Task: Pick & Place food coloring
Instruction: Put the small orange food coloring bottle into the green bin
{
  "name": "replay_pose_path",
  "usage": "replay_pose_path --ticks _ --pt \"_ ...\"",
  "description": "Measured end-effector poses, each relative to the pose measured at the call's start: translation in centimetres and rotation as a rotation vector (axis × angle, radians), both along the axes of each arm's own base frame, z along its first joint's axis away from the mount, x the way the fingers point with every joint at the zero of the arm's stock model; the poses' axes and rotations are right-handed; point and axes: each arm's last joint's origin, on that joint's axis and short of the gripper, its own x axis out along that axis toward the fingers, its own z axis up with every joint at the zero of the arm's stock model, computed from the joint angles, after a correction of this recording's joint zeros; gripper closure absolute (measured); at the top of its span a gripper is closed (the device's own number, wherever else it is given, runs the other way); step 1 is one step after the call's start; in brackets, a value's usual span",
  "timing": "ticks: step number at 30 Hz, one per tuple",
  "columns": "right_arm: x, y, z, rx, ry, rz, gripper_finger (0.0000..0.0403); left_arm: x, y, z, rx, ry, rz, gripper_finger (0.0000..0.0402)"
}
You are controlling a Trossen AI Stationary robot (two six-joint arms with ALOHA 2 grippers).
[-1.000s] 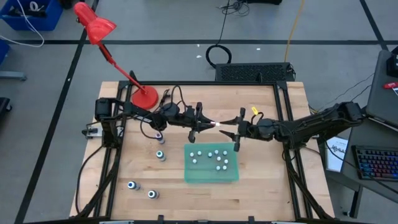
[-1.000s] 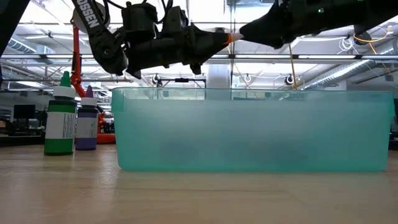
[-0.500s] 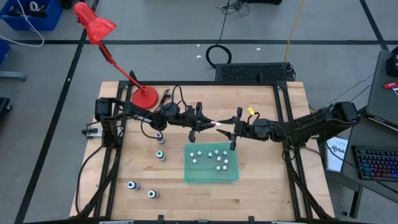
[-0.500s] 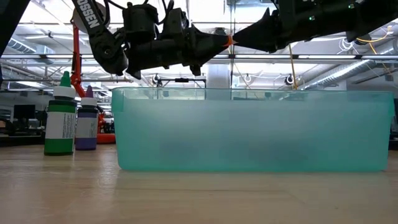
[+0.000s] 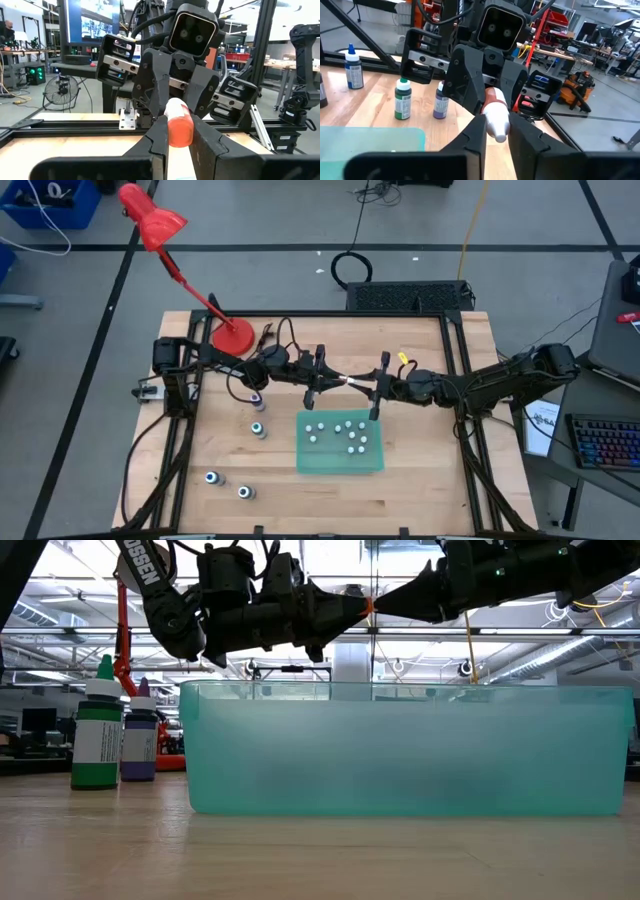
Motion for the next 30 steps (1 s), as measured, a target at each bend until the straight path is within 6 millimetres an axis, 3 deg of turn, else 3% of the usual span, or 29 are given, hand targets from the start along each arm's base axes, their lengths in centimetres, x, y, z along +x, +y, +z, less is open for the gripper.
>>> replay_pose_path --ticks 7,11,15,19,23,26,30 --pt "0.3 0.3 0.3 -0.042 0.100 0.008 0.0362 0.0 0.0 -0.3 -0.028 0.030 -0.013 0.0345" --pt "1.2 1.2 2.3 -0.043 0.257 0.027 0.0362 -0.1 0.0 -0.1 -0.065 0.047 -0.028 0.0270" --pt "1.3 2.6 5.0 -0.018 0.401 0.066 0.0362 -0.8 0.6 1.7 -0.099 0.021 -0.120 0.0196" --pt "0.9 3.4 8.5 0.063 0.511 0.047 0.0362 -1.9 1.7 2.9 -0.182 0.127 -0.272 0.0149" --pt "1.4 4.6 10.8 0.130 0.615 0.048 0.0362 -3.0 2.5 3.6 -0.205 0.223 -0.281 0.0123" --pt "2.8 5.9 11.2 0.163 0.731 0.086 0.0362 -3.4 2.5 3.7 -0.189 0.261 -0.267 0.0112" --pt "4.9 8.1 9.4 0.206 0.985 0.118 0.0362 -3.7 2.6 3.9 -0.164 0.276 -0.238 0.0108"
